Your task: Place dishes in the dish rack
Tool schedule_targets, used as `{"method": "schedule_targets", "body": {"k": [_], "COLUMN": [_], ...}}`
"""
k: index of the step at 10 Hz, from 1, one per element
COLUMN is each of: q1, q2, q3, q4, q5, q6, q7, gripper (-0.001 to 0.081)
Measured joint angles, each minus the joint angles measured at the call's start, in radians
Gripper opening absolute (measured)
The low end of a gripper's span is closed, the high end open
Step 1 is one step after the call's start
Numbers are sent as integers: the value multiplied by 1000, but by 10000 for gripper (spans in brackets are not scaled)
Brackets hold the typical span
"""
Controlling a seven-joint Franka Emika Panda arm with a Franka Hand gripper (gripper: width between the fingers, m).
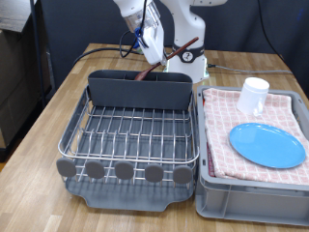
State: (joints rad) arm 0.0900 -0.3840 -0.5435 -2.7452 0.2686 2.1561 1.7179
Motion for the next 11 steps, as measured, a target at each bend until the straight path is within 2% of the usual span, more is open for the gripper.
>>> {"method": "schedule_targets", "body": {"k": [2,5,7,8,9,10,11], "q1": [0,0,0,0,-1,-5,-9], "q2": [40,78,89,95,100,103,104], "q3": [-10,-4,8,15,29,54,83], "q4": [16,17,17,17,15,13,13], "q5": [4,5,4,4,-18,-64,-119], "q6": [8,70,87,98,117,141,158], "q7": [-18,-17,-11,-7,16,66,131], "gripper": [92,92,408,408,574,574,717]}}
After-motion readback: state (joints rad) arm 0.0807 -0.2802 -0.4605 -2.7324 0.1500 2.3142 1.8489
